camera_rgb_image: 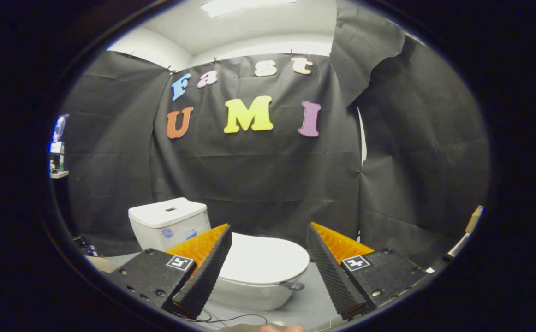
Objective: Open the toilet lid.
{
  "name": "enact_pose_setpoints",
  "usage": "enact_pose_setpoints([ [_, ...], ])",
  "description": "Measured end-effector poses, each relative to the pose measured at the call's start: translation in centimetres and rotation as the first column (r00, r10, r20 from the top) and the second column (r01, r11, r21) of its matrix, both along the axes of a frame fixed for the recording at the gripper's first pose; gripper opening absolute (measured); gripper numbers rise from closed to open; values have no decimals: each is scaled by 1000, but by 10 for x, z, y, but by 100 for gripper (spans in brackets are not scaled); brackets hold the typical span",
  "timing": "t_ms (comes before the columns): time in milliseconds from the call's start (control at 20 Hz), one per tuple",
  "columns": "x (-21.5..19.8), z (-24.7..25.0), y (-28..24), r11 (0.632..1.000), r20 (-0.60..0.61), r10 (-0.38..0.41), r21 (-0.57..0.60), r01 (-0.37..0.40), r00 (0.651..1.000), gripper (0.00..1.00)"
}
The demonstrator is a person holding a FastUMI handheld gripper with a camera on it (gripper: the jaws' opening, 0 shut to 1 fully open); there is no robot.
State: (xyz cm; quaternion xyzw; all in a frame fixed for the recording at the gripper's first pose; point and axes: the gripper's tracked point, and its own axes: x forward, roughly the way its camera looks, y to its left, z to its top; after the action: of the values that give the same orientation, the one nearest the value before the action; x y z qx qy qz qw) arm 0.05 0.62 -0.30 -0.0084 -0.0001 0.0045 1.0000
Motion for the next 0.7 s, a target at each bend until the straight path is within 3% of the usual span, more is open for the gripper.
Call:
enact_pose_setpoints([
  [700,6,-20,-9,998,-63,-40,37,42,997,100],
])
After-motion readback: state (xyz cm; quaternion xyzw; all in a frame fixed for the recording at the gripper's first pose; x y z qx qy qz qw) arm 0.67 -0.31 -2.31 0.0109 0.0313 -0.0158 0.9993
